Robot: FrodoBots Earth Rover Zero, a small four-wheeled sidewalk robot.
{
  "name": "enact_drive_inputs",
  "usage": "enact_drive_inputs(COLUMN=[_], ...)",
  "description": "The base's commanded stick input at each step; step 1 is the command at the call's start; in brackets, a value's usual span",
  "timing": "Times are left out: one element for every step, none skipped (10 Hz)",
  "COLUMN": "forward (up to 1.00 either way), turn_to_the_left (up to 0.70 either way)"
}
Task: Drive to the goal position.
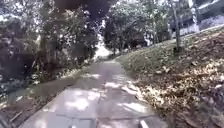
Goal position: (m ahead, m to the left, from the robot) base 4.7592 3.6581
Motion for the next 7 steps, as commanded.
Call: enact_drive_inputs(forward=[0.5,0.5,0.5,0.5,0.5,0.5,0.5], turn_to_the_left=[0.0,0.0,0.0,0.0,0.0,0.0,0.0])
